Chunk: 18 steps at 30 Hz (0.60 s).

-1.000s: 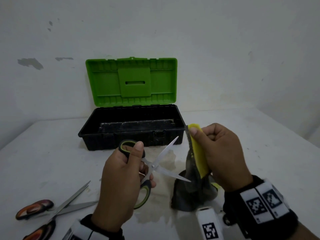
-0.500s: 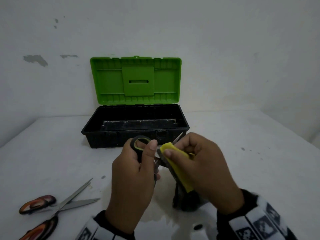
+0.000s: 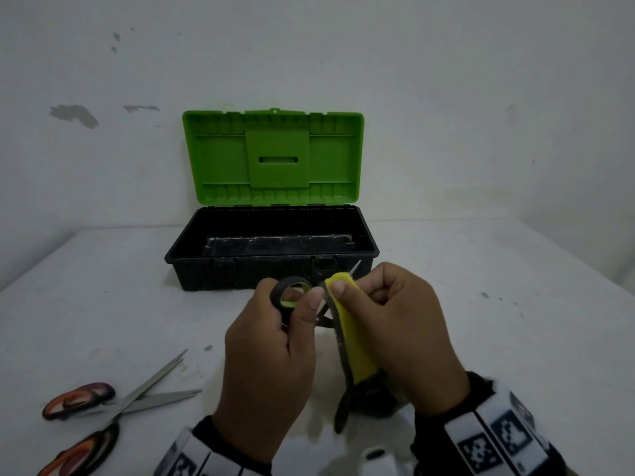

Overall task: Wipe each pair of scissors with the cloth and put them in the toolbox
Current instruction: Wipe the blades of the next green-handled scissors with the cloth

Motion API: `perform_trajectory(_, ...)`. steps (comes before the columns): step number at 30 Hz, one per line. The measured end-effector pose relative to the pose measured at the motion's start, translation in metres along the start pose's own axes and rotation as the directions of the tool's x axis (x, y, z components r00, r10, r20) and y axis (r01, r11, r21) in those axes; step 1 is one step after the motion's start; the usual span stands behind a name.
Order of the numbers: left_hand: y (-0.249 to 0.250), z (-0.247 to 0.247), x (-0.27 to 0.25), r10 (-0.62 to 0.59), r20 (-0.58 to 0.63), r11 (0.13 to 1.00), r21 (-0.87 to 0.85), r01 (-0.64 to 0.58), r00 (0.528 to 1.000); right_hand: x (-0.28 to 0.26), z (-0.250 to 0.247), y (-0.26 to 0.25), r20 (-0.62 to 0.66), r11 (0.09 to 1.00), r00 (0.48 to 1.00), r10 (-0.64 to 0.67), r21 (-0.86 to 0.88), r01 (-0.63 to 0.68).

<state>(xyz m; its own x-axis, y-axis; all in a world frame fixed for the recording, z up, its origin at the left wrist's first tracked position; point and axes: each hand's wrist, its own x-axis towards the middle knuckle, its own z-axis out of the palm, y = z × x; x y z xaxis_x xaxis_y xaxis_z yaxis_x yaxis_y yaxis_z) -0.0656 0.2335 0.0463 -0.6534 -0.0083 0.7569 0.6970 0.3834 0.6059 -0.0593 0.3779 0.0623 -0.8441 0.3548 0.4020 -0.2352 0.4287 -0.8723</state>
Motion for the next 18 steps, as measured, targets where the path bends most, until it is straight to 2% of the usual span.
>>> perform_trajectory(2,-0.001,0.000,0.000,0.012,0.000,1.000,0.003,-0.012,1.000,0.004,-0.002,0.003,-0.032,1.000,0.999,0.019,0.024,-0.018)
perform_trajectory(6,-0.003,-0.003,-0.001,0.025,0.007,1.000,0.017,-0.025,1.000,-0.004,0.002,-0.001,0.054,0.999,0.998,0.011,0.041,-0.013)
perform_trajectory(11,-0.006,-0.001,-0.001,0.019,0.014,1.000,-0.001,-0.019,1.000,0.012,-0.003,0.007,-0.075,0.997,0.997,0.036,0.068,-0.031)
perform_trajectory(15,-0.009,-0.004,0.000,0.012,0.021,1.000,0.003,-0.012,1.000,0.001,0.002,0.002,0.048,0.999,0.999,0.024,0.047,-0.026)
perform_trajectory(18,-0.009,-0.003,0.000,0.012,0.035,1.000,0.001,-0.012,0.999,0.012,-0.002,0.006,-0.038,0.995,0.998,0.056,0.088,-0.052)
